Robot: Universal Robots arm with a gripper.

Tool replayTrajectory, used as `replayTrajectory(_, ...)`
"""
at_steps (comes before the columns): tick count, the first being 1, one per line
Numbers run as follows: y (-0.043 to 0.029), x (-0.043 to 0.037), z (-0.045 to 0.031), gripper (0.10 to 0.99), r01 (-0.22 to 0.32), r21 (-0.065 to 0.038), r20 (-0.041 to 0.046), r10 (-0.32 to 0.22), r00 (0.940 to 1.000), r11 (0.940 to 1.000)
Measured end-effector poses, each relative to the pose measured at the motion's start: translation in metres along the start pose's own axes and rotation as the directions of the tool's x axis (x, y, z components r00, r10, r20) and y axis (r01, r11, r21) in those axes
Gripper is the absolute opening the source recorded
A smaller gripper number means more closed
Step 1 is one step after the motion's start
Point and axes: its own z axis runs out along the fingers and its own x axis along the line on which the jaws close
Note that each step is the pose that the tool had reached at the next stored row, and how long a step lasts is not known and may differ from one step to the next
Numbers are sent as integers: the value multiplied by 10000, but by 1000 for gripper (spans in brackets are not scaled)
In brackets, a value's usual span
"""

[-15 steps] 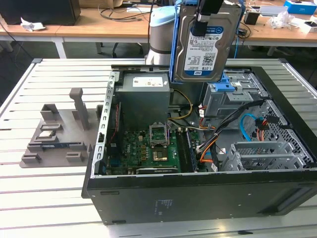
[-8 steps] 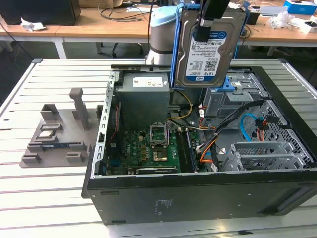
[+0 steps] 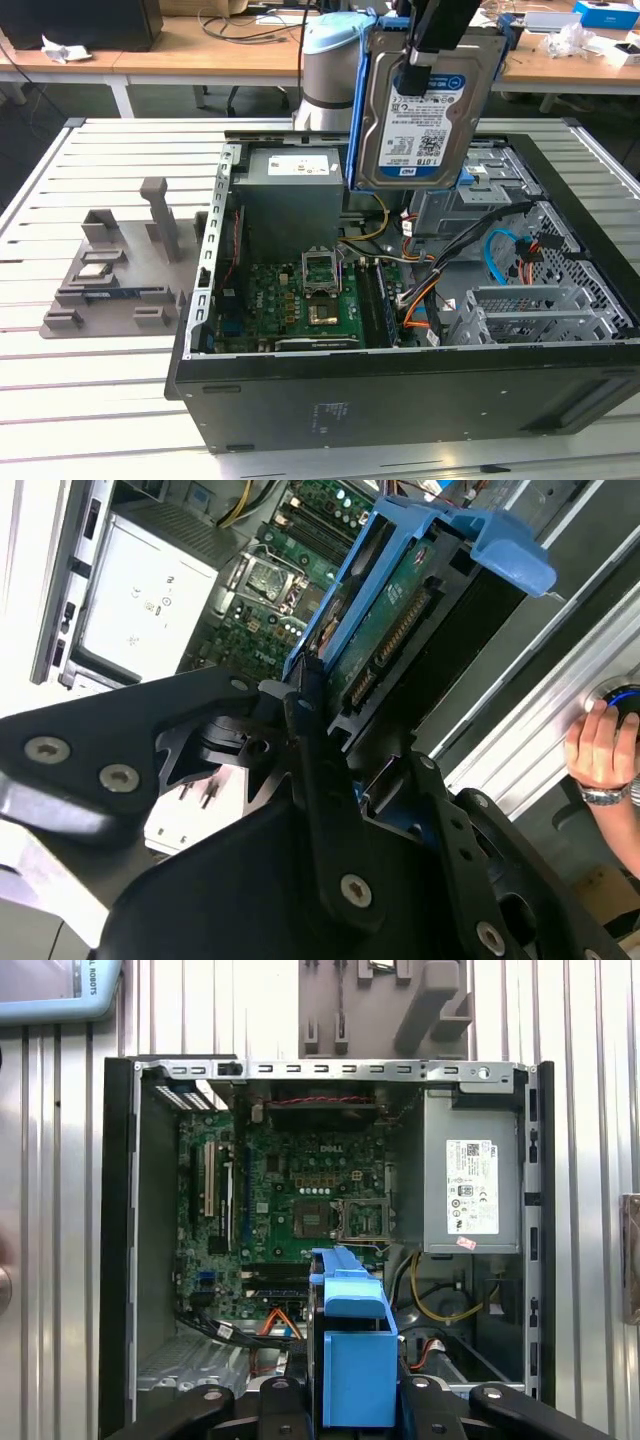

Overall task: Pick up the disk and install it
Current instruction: 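Pick up the disk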

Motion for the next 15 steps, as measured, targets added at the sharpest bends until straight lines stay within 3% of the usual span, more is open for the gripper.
replayTrajectory(10, -3, 214, 9, 369, 0, 0, 0, 0, 10000, 10000)
replayTrajectory(15, -4, 283, 12, 369, 0, 0, 0, 0, 10000, 10000)
